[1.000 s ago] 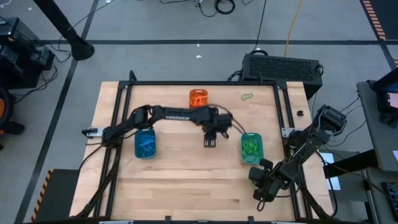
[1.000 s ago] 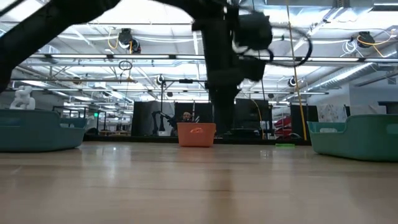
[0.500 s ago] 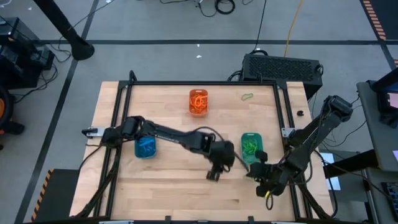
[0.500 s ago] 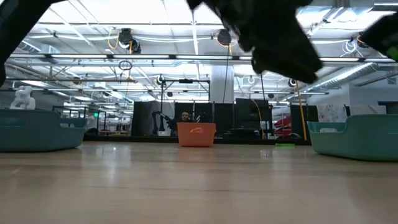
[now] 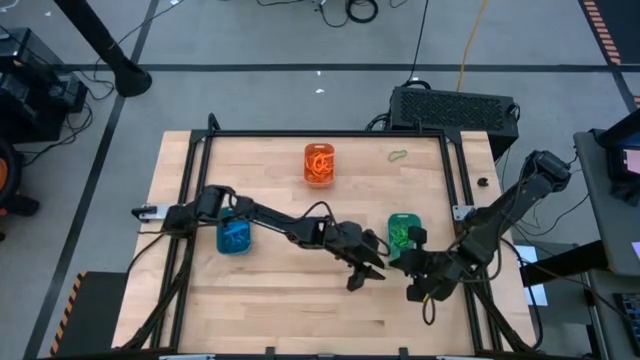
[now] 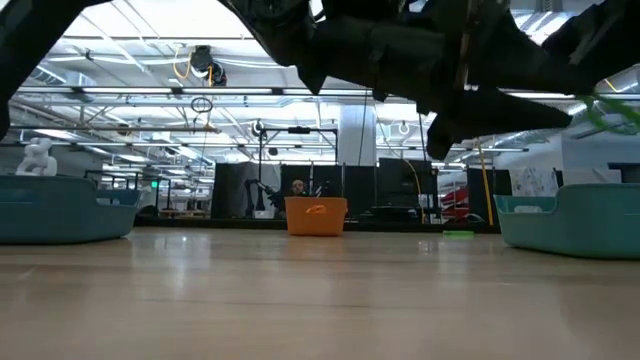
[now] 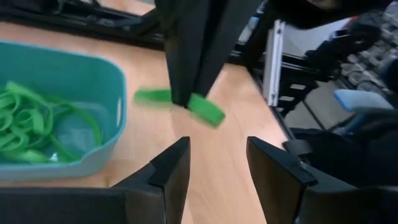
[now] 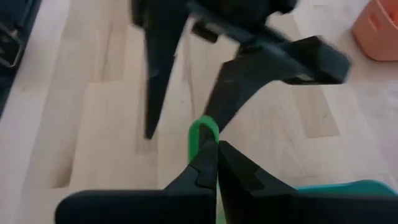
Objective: Sort rubber bands into baskets
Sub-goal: Put the green rubber band into the green bin
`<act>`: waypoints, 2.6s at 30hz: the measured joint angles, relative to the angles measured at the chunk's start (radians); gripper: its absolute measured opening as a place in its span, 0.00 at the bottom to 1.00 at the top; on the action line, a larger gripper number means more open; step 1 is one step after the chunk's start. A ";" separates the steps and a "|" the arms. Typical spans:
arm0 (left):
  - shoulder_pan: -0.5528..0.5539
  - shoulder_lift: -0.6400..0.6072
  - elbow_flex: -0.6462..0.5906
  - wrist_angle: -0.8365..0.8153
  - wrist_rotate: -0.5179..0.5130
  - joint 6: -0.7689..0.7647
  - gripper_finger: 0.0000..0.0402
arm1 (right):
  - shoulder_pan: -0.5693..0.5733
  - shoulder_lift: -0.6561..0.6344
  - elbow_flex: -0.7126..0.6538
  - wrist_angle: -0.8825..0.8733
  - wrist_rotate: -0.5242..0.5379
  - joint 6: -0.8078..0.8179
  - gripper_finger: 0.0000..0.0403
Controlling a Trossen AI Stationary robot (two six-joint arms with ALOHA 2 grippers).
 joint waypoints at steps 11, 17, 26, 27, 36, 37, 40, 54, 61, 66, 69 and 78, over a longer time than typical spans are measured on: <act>-0.002 0.000 -0.010 -0.004 -0.118 0.025 0.41 | -0.040 0.000 0.000 -0.006 -0.006 0.003 0.00; -0.001 0.000 -0.010 0.022 -0.129 0.036 0.41 | -0.069 0.000 0.000 -0.010 -0.038 0.002 0.00; 0.007 0.000 -0.010 0.038 -0.181 0.048 0.41 | -0.094 0.000 0.000 -0.019 -0.053 -0.002 0.00; 0.007 0.000 -0.010 0.038 -0.181 0.048 0.40 | -0.094 0.000 0.000 -0.019 -0.053 -0.002 0.00; 0.022 0.000 -0.010 0.025 -0.181 0.051 0.13 | -0.094 0.000 0.000 -0.024 -0.054 -0.037 0.00; 0.023 0.000 -0.010 0.018 -0.181 0.055 0.08 | -0.094 0.000 -0.001 -0.024 -0.055 -0.037 0.00; 0.022 0.000 -0.010 0.008 -0.181 0.067 0.02 | -0.093 0.000 -0.001 -0.020 -0.061 -0.049 0.00; 0.048 0.000 -0.010 -0.009 -0.182 0.073 0.01 | -0.095 -0.096 -0.001 -0.143 -0.084 -0.044 0.33; 0.073 0.000 0.013 0.002 -0.253 0.073 0.01 | -0.095 -0.262 -0.001 -0.310 -0.069 0.000 0.42; 0.102 0.006 0.078 0.000 -0.282 0.082 0.01 | -0.095 -0.354 -0.001 -0.377 0.019 0.000 0.43; 0.131 0.035 0.122 -0.005 -0.294 0.071 0.01 | -0.095 -0.397 0.000 -0.403 0.093 0.001 0.43; 0.152 0.205 0.298 -0.050 -0.239 -0.029 0.00 | -0.110 -0.474 0.000 -0.415 0.236 0.010 0.43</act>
